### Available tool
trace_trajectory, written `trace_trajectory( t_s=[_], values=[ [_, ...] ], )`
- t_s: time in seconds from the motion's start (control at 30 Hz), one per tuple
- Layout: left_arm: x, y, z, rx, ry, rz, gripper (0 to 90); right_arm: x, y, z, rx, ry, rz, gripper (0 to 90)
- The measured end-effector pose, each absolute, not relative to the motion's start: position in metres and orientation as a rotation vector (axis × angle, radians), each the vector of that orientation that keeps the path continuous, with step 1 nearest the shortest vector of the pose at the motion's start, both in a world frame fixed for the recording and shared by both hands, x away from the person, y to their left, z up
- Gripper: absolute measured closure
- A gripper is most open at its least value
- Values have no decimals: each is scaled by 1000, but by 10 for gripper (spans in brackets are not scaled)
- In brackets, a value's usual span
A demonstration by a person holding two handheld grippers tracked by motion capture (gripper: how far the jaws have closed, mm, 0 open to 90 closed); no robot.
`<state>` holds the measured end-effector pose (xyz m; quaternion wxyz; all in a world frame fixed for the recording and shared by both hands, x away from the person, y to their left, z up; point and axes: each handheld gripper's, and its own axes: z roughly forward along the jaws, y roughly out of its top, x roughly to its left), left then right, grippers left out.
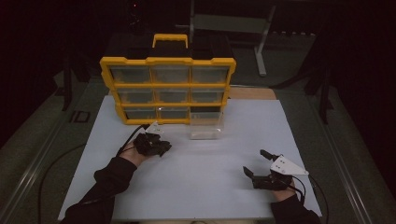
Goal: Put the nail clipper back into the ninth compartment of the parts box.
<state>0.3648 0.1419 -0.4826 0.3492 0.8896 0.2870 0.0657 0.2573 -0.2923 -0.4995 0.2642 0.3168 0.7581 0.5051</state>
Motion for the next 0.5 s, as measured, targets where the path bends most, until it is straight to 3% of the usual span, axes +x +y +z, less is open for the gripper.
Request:
trace_trajectory(
  t_s=[0.5],
  values=[
    [363, 142, -446, 2301, 646, 162, 809, 257, -293, -499, 860, 2044, 1369, 93]
  ],
)
